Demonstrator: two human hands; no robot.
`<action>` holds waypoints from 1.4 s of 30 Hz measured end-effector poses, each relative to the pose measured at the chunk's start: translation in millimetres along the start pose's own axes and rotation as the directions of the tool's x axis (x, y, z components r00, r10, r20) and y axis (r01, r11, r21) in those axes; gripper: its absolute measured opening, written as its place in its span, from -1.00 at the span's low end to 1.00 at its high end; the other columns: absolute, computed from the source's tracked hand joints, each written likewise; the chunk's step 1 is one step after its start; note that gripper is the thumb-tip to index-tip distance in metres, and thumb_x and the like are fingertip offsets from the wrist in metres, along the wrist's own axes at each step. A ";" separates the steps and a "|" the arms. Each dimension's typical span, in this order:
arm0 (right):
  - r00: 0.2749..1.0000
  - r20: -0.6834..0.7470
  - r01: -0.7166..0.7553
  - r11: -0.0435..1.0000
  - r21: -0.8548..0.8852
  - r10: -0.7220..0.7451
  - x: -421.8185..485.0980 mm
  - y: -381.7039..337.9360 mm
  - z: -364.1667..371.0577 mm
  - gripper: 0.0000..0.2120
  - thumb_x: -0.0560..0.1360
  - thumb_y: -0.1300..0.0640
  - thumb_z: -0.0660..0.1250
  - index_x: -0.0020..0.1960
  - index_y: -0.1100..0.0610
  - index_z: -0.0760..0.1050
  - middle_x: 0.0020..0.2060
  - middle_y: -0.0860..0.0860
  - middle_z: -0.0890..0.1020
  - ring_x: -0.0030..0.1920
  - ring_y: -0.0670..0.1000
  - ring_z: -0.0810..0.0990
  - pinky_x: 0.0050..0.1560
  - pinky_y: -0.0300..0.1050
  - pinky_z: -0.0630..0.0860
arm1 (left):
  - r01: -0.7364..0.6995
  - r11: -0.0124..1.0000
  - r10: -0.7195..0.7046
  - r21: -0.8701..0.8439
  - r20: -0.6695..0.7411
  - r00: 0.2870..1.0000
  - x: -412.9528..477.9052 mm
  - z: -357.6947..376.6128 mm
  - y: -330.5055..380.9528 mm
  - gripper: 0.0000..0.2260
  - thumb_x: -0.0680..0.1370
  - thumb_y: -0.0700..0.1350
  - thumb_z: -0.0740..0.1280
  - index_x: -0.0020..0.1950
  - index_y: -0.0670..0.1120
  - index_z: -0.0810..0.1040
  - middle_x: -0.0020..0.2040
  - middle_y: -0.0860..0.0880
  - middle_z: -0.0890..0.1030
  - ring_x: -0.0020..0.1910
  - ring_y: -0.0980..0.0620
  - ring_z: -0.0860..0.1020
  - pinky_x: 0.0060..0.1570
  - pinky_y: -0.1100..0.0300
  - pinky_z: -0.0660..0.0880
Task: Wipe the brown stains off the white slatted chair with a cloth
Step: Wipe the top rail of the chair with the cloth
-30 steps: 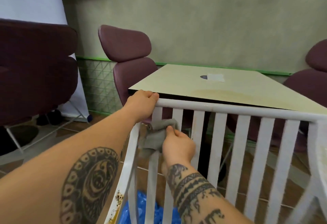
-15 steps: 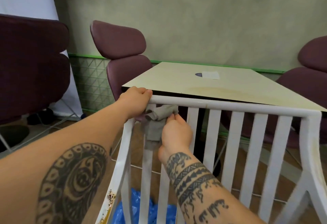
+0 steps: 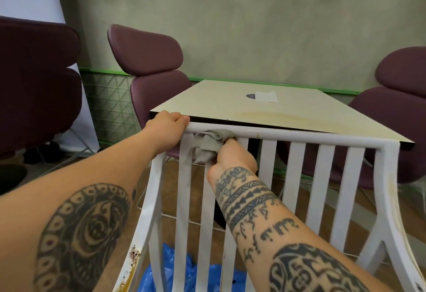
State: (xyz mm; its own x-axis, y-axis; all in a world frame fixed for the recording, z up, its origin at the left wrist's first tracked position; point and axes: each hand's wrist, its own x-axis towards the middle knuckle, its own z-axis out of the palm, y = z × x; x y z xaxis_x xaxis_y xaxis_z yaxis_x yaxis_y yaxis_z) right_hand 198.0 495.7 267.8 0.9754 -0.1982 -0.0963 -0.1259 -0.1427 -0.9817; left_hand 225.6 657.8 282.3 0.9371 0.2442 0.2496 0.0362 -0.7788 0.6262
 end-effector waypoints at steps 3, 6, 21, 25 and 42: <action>0.995 -0.006 0.101 0.992 0.070 -0.101 5.7 -3.6 -24.7 -0.62 0.55 0.21 0.33 0.34 0.16 0.38 -0.01 0.11 0.48 -0.13 0.06 0.34 -0.06 -0.29 0.18 | 0.006 1.000 -0.006 0.015 -0.004 1.000 -0.5 -0.3 1.3 -0.72 0.68 0.14 0.10 -0.03 0.07 0.53 0.07 -0.10 0.52 0.09 -0.21 0.49 0.09 0.02 0.43; 0.991 -0.130 0.008 0.940 0.341 0.039 11.1 9.6 -49.1 -0.77 0.63 0.23 0.24 0.27 0.24 0.45 -0.29 0.05 0.37 -0.41 -0.01 0.37 -0.42 -0.45 0.36 | 0.002 0.999 -0.001 0.040 -0.009 1.000 -2.4 -1.6 2.6 -0.72 0.66 0.16 0.08 -0.09 0.08 0.48 0.07 -0.13 0.52 0.11 -0.26 0.49 0.15 -0.09 0.48; 0.894 -0.354 0.375 0.892 0.253 -0.275 3.2 35.8 -51.1 -0.90 0.57 0.03 0.40 0.03 0.03 0.65 -0.06 -0.07 0.66 -0.04 -0.13 0.63 0.05 -0.21 0.61 | 0.097 0.972 -0.102 0.214 0.015 0.995 -7.2 -6.1 15.5 -0.77 0.71 0.04 0.04 0.20 0.14 0.47 0.30 -0.11 0.49 0.31 -0.24 0.41 0.37 -0.21 0.34; 0.746 -0.197 0.587 0.768 -0.255 -0.636 14.7 44.7 -55.0 -0.78 0.61 0.04 0.34 0.18 0.08 0.65 0.01 -0.10 0.51 -0.08 -0.17 0.47 -0.01 -0.35 0.43 | -0.054 0.924 0.127 0.378 -0.170 0.977 -20.4 4.9 29.6 -0.74 0.68 0.06 0.11 0.26 0.27 0.53 0.53 0.02 0.31 0.54 -0.16 0.14 0.49 -0.39 -0.07; 0.572 0.416 0.732 0.210 -0.649 -0.707 28.7 95.8 -75.9 -0.82 0.55 0.13 0.37 0.12 0.07 0.68 -0.06 -0.02 0.54 -0.13 0.07 0.57 -0.14 -0.05 0.61 | -0.168 0.975 0.144 0.149 0.155 0.977 -30.1 -23.1 23.3 -0.11 0.49 -0.43 0.11 0.61 0.27 -0.14 0.46 0.33 0.39 0.56 0.00 0.23 0.54 0.06 0.11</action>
State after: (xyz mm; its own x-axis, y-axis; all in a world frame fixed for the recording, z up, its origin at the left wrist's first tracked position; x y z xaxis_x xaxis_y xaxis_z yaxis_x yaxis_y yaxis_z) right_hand 200.2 402.8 183.5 0.7221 0.3911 0.5706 0.5698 -0.8041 -0.1699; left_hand 190.2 645.7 306.4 0.9749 0.0366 0.2196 -0.0700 -0.8859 0.4585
